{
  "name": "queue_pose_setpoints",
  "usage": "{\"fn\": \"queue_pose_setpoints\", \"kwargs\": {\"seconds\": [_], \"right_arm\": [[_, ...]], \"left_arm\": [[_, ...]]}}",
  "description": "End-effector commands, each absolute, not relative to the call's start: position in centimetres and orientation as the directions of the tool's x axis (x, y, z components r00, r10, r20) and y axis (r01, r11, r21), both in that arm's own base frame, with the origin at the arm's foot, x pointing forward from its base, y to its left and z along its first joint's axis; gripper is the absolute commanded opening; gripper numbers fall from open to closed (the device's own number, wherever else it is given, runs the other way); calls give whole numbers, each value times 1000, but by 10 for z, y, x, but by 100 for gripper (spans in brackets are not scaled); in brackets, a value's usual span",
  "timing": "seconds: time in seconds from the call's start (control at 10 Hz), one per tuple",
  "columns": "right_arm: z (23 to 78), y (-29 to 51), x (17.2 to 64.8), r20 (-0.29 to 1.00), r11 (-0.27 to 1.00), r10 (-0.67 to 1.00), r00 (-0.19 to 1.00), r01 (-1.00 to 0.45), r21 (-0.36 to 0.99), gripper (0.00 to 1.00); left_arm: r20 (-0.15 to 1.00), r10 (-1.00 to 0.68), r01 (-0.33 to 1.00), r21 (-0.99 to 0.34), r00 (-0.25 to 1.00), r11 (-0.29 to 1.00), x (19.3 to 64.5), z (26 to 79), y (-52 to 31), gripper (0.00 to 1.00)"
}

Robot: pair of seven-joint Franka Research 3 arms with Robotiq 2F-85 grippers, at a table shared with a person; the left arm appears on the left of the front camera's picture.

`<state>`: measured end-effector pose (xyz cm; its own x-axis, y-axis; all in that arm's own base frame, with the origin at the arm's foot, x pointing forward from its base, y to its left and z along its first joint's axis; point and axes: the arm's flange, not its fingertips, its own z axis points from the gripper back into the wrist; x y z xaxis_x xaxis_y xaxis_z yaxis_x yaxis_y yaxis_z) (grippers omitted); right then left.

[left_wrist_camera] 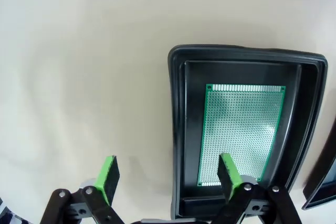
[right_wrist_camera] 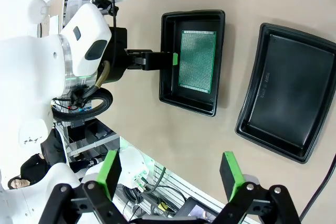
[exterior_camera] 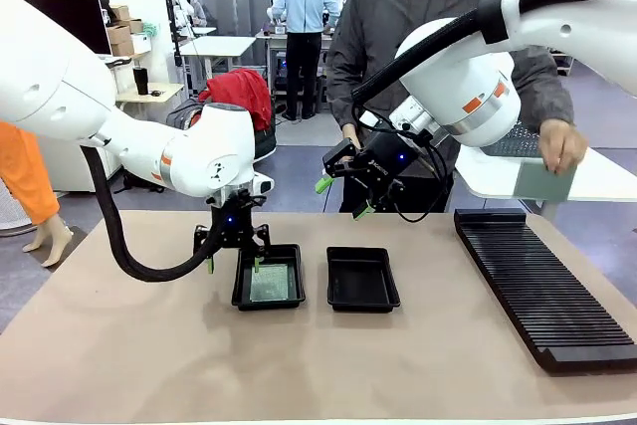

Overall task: Inspect and transfer BCBs to ESD trays.
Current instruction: Pick up the ESD tray and place it on the left side of the table.

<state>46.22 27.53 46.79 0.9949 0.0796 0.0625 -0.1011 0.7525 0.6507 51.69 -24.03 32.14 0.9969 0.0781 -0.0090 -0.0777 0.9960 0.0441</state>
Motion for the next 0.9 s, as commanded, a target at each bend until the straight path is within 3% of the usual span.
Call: {"fn": "queue_pose_setpoints", "kwargs": {"seconds": [0.0, 0.4, 0.8], "right_arm": [[468, 277, 465, 60, 763, 70, 996, -92, 640, 100], [468, 277, 465, 60, 763, 70, 996, -92, 640, 100], [468, 277, 465, 60, 763, 70, 996, -92, 640, 100]], "left_arm": [[-11, 90, -89, 18, 996, 996, 516, 311, -239, 100], [-25, 83, -83, -20, 996, 996, 523, 302, -235, 100], [-28, 100, -99, 28, 995, 995, 520, 306, -238, 100]]}}
